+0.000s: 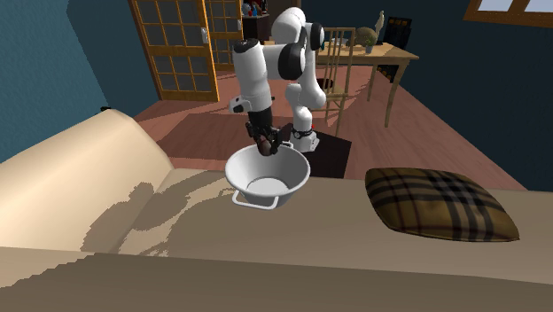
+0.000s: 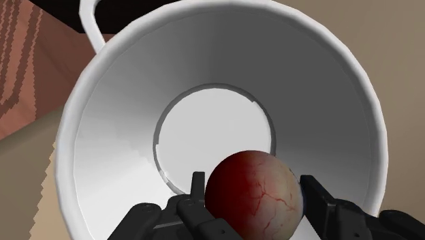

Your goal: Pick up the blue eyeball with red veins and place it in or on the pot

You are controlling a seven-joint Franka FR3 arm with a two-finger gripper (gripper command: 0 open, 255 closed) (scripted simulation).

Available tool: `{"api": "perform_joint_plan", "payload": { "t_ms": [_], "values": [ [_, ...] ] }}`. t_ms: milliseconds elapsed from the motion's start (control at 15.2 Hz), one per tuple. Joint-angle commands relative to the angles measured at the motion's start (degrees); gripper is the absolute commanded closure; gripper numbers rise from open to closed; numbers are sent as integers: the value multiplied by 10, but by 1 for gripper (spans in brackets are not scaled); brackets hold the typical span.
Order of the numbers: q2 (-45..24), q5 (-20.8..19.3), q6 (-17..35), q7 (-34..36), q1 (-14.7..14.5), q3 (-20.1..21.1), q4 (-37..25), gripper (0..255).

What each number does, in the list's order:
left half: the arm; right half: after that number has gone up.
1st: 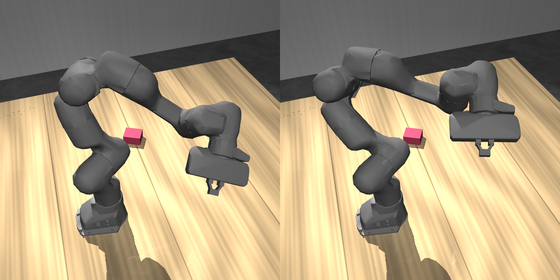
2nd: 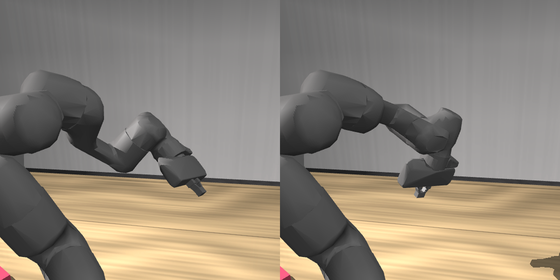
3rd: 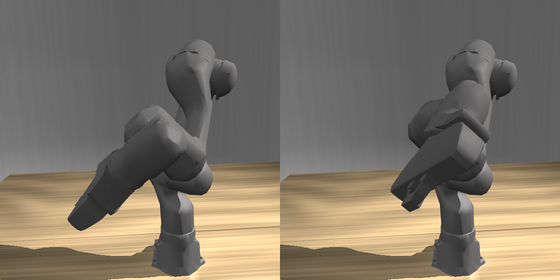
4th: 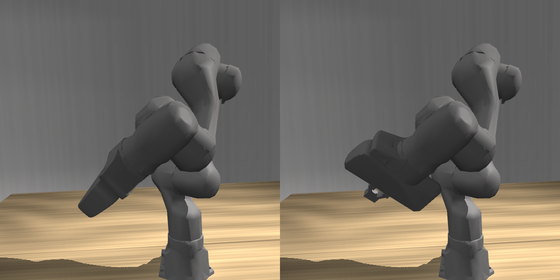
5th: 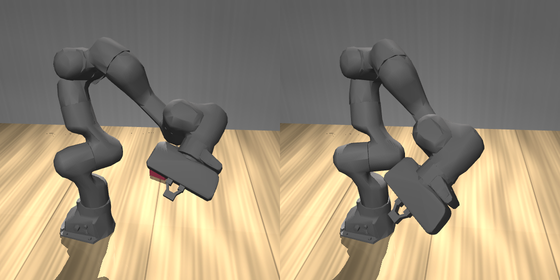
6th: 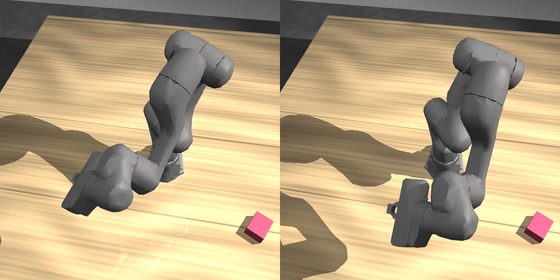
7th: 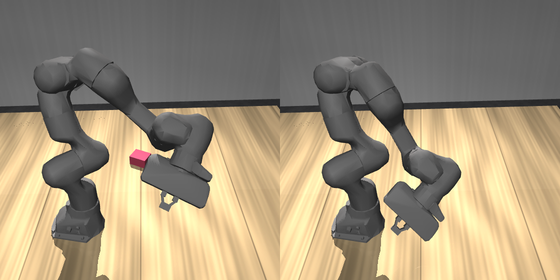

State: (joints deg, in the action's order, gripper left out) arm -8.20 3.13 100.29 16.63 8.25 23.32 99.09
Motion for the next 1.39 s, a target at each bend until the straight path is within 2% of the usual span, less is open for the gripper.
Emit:
{"api": "perform_joint_plan", "payload": {
  "t_ms": [0,396,858,924,1254,1320],
  "values": [
    [-1,0,15,-1,0,0,14,255],
    [-9,-3,57,-2,-1,-1,48,255],
    [-9,-3,57,-2,-1,-1,47,255],
    [-9,-3,57,-2,-1,-1,48,0],
    [-9,-3,57,-2,-1,-1,47,0],
    [-8,-3,38,-2,0,-1,30,0]
  ]
}}
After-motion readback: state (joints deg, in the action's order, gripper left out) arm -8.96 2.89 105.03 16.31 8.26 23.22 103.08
